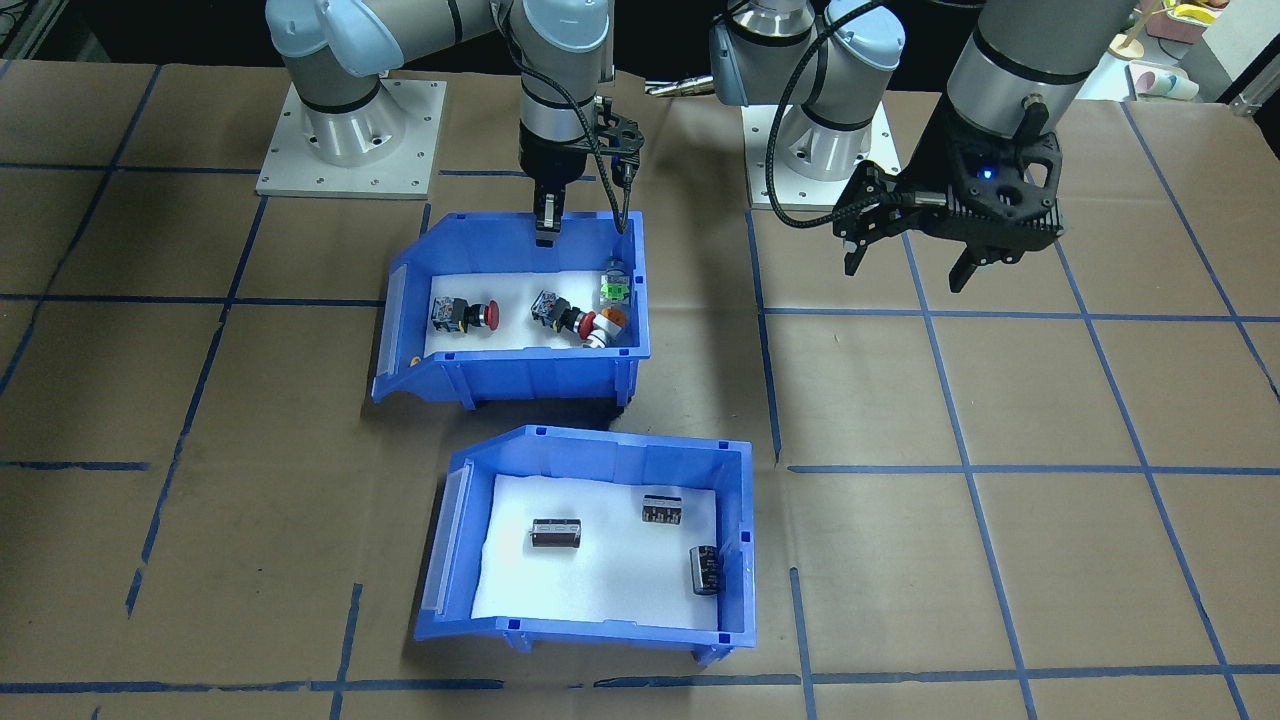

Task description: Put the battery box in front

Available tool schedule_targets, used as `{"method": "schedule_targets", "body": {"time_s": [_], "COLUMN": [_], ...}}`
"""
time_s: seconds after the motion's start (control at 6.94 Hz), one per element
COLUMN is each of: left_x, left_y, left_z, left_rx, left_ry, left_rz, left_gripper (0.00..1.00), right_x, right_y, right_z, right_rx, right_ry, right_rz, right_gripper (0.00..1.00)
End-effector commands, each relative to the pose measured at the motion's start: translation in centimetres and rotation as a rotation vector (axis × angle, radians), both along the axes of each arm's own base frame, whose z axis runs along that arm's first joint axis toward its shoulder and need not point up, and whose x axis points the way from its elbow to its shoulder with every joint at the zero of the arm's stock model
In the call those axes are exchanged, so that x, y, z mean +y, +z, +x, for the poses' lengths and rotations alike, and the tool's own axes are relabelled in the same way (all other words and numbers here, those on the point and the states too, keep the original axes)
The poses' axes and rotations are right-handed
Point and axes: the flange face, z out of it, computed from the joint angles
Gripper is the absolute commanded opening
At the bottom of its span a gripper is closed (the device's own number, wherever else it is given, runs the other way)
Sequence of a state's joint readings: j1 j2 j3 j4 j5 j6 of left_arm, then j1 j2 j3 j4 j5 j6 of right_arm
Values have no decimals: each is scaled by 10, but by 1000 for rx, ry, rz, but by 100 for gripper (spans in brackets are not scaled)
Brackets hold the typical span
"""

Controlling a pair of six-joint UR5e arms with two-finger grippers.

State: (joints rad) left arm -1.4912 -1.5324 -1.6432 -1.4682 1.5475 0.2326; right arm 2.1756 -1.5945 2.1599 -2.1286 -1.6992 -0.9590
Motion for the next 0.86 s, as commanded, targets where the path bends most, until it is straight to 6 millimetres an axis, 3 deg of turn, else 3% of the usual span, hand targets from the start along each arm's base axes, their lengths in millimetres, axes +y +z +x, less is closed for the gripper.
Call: {"method": "schedule_targets", "body": {"time_s": [0.0,0.14,0.29,0.43,0.58,0.72], "left_x": [-1,1,1,5,8,11], "left_y": [-4,-1,-2,2,2,0], "left_z": [2,2,2,2,1,0], "left_rx": [-16,-16,-12,-13,-6,-3], "left_ry": [11,11,12,14,14,14], "left_rz": [12,24,74,82,97,121], "left_gripper": [99,99,99,99,99,99], "right_x": [2,1,-1,-8,-22,-34], "right_y": [0,1,7,17,46,88], "right_z": [4,4,4,4,8,1], "right_rx": [-40,-43,-59,-62,-91,-111], "right_ry": [-42,-37,-31,-35,-45,-72], "right_rz": [19,15,-9,-31,-76,-110], "right_gripper": [13,53,100,100,100,100]}}
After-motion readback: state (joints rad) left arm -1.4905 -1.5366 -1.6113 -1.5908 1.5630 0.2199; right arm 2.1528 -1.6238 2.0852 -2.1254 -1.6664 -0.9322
